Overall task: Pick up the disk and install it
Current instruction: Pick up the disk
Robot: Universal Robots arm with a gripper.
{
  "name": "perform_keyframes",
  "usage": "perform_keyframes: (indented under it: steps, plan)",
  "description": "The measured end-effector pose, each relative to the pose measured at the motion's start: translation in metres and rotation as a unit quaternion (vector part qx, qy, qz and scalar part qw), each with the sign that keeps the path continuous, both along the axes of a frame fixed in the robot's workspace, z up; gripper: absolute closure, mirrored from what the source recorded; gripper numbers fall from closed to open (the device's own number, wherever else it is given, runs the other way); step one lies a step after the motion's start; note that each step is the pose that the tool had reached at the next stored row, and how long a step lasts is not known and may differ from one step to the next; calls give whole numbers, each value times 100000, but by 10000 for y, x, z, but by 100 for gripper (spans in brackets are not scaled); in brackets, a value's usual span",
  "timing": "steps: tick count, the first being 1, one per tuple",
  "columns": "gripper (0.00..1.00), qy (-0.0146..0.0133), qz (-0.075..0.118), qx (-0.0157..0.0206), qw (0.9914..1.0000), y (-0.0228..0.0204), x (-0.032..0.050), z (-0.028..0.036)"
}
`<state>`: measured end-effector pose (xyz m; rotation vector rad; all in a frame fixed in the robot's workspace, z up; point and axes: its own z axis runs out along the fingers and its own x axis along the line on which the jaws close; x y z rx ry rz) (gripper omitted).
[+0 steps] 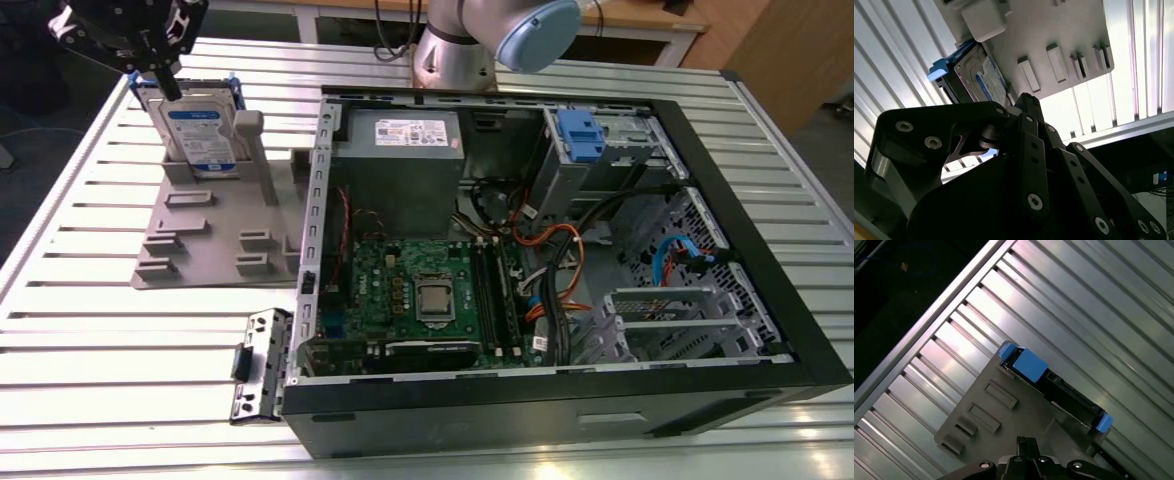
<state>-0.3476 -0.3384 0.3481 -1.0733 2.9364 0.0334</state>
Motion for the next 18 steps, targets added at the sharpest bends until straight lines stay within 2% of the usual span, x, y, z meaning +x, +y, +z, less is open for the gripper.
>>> perform_keyframes:
  steps: [18]
  plan:
    - [90, -6, 3376, -136, 99943, 0, 0, 0]
